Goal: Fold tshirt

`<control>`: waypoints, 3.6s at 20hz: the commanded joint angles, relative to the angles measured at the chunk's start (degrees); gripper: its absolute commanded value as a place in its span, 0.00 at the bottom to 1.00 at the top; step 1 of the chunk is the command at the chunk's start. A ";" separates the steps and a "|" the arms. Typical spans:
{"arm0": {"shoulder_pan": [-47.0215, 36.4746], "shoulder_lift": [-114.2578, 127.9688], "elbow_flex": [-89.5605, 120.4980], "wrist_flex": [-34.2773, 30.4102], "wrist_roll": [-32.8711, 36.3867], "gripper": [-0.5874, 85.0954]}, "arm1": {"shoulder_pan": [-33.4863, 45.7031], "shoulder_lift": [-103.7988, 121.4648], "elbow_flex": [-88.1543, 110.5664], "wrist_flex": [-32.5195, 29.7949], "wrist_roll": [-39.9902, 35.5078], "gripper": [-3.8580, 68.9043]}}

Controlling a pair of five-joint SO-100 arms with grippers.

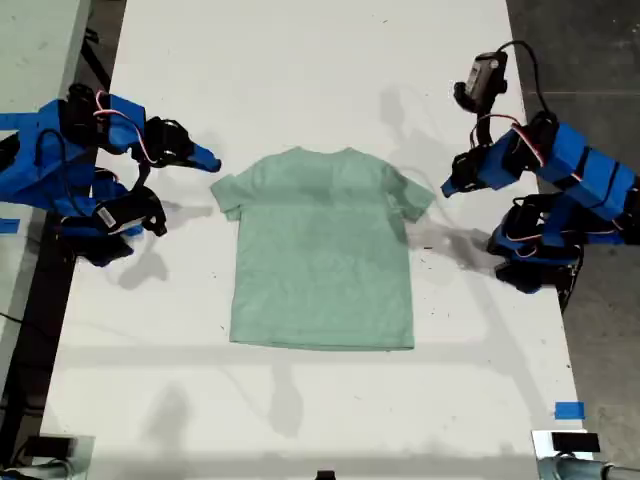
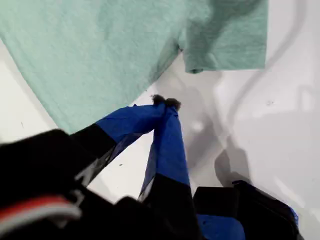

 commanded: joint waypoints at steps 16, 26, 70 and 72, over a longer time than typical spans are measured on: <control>-11.87 -16.26 -11.25 5.19 14.41 0.16 | 10.72 -11.43 0.18 -4.57 -5.10 0.54; -11.43 -16.44 -11.25 5.27 14.41 0.15 | 16.79 -23.38 12.92 -27.77 -14.50 0.53; -9.40 -17.49 -10.99 3.78 12.48 0.13 | -10.55 -62.75 -55.72 -16.96 2.46 0.34; -9.40 -17.49 -10.72 3.52 12.39 0.15 | -10.99 -62.58 -59.06 -17.67 0.35 0.53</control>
